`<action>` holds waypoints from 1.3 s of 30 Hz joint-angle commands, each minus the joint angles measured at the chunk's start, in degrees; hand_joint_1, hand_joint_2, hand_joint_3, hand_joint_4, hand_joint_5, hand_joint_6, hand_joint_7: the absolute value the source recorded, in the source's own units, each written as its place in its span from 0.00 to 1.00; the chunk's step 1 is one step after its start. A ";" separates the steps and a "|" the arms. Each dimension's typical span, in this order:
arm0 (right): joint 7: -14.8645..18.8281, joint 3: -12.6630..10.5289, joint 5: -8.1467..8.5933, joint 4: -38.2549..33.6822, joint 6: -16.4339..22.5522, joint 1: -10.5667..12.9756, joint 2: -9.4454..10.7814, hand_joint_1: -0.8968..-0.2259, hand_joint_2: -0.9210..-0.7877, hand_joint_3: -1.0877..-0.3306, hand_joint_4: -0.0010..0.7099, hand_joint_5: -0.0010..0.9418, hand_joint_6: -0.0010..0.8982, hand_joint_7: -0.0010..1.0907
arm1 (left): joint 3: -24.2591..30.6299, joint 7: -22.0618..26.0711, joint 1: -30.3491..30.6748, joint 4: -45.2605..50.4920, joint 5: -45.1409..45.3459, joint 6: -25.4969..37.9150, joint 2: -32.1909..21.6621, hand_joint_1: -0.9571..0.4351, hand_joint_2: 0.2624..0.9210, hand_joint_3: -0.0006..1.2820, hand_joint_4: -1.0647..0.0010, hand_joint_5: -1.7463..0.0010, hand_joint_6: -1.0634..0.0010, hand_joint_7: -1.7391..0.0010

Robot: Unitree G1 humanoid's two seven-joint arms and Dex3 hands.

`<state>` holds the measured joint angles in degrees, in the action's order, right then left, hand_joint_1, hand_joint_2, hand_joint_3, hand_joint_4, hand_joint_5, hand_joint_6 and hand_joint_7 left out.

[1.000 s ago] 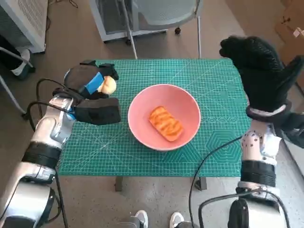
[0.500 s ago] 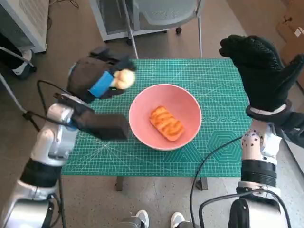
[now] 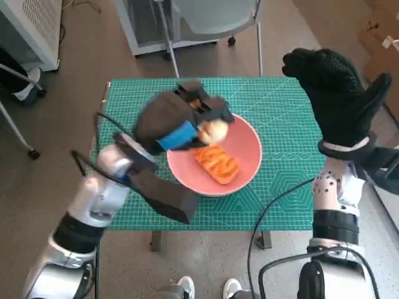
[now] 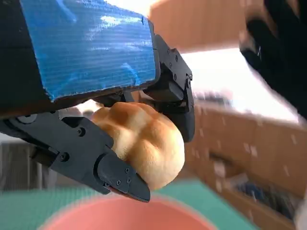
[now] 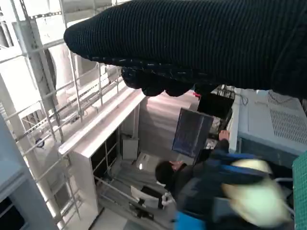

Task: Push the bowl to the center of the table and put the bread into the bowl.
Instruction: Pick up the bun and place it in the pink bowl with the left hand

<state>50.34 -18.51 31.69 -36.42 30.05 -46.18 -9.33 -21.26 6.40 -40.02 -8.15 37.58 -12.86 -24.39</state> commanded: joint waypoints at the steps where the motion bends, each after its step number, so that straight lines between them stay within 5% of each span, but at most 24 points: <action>1: 0.01 -0.15 0.04 -0.02 0.20 1.64 0.04 0.42 0.00 0.48 0.50 0.00 0.50 0.00 | -0.98 1.33 -1.99 -2.49 0.16 -0.77 1.56 0.69 0.99 0.00 0.26 0.40 0.34 0.38; 14: -1.43 -0.02 -0.26 2.29 0.09 3.21 0.02 0.43 0.00 0.45 0.49 0.00 0.48 0.00 | -1.65 3.62 -2.34 -8.42 -0.66 -1.11 3.31 0.69 0.99 0.01 0.28 0.35 0.35 0.40; 18: -1.92 0.10 -0.43 2.71 0.24 3.40 0.08 0.43 0.00 0.45 0.49 0.00 0.48 0.00 | -0.62 6.86 -1.39 -8.31 -3.32 1.24 3.89 0.69 1.00 0.14 0.51 0.25 0.50 0.26; 19: -2.03 0.12 -0.47 2.77 0.30 3.42 0.09 0.43 0.00 0.45 0.48 0.00 0.48 0.00 | -0.45 7.64 -1.12 -8.07 -3.82 1.98 4.01 0.66 0.93 0.13 0.63 0.44 0.61 0.41; 22: -2.25 0.21 -0.72 2.73 0.64 3.40 0.16 0.43 0.00 0.45 0.48 0.00 0.48 0.00 | -0.25 9.33 -0.60 -7.39 -4.34 3.77 3.94 0.59 0.89 0.05 0.75 0.80 0.68 0.74; 24: -2.39 0.29 -0.87 2.57 0.90 3.33 0.21 0.43 0.00 0.45 0.48 0.00 0.48 0.00 | -0.43 10.02 -0.64 -7.24 -3.96 4.33 3.56 0.54 0.87 0.03 0.82 0.90 0.71 0.85; 32: -2.69 0.56 -1.02 1.92 1.36 3.00 0.24 0.43 0.00 0.44 0.48 0.00 0.48 0.00 | -0.81 10.21 -0.82 -7.11 -1.95 4.44 2.10 0.27 0.93 0.02 0.98 1.00 0.81 0.97; 39: -2.54 0.64 -0.86 1.64 1.18 2.79 0.14 0.42 0.00 0.44 0.48 0.00 0.48 0.00 | 1.34 12.44 -0.62 -7.65 -6.15 4.62 2.14 0.20 0.97 0.02 1.00 1.00 0.83 0.98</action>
<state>48.02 -17.95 31.20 -33.89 31.49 -44.13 -9.01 -21.26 17.56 -41.32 -15.96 33.56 -8.43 -22.18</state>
